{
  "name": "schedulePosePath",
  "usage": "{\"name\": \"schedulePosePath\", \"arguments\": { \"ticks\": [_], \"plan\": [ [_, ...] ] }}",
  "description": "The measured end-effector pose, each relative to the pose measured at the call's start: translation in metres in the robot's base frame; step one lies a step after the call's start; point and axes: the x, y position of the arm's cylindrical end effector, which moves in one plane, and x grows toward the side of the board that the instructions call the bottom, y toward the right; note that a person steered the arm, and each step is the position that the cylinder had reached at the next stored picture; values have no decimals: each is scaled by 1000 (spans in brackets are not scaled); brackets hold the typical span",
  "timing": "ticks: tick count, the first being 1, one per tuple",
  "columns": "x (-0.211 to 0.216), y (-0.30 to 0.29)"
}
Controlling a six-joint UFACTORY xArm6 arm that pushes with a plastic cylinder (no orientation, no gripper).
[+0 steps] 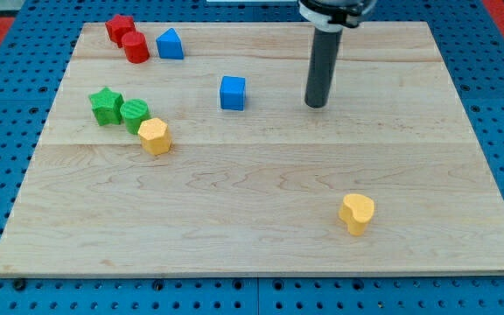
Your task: Place blue cube to the bottom of the blue triangle
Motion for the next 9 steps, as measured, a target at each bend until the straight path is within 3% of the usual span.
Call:
{"name": "schedulePosePath", "arguments": {
  "ticks": [1, 5, 6, 9],
  "plan": [
    [-21, -82],
    [-24, -33],
    [-25, -78],
    [1, -88]
  ]
}}
